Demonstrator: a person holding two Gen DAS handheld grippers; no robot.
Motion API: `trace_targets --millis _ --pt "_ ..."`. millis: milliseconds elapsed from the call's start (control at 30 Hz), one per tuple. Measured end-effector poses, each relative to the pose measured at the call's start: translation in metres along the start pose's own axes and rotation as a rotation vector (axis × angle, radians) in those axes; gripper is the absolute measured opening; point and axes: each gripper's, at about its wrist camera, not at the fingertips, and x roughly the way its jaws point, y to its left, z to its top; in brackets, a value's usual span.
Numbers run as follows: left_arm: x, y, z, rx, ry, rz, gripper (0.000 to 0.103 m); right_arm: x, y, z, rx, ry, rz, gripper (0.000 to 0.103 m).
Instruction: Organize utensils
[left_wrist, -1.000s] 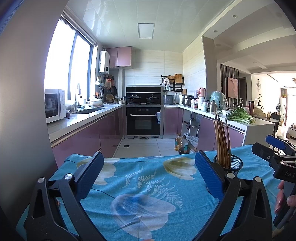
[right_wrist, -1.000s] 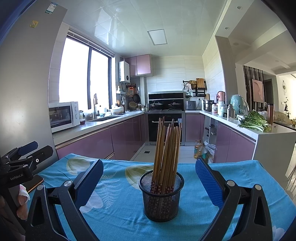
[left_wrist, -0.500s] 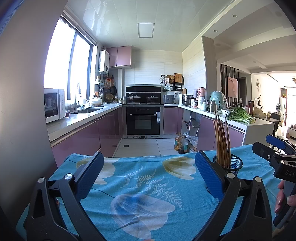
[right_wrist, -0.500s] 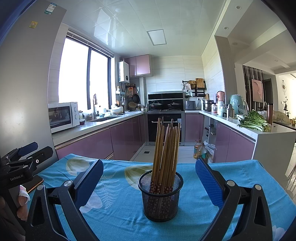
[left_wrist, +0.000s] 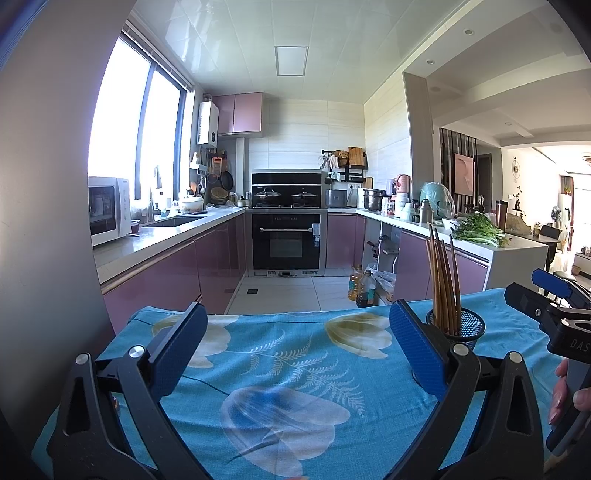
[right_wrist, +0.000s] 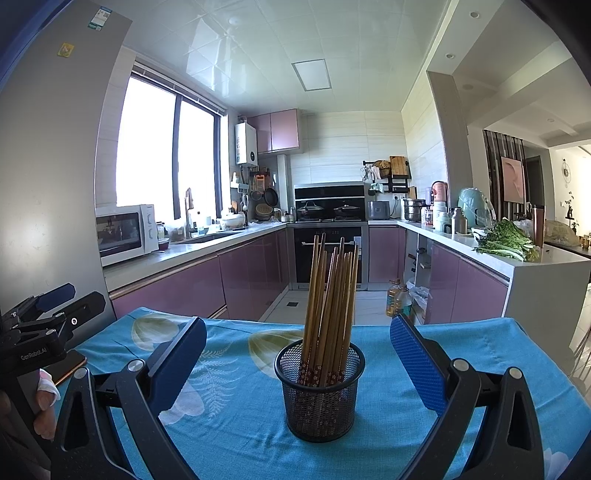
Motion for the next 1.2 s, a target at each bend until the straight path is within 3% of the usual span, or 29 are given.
trace_targets --millis 1200 --pt "0.0027 -0.0033 -0.0020 0.008 -0.019 0.012 0.097 -0.0050 0.0025 0.0003 0.006 -0.021 -0.024 0.096"
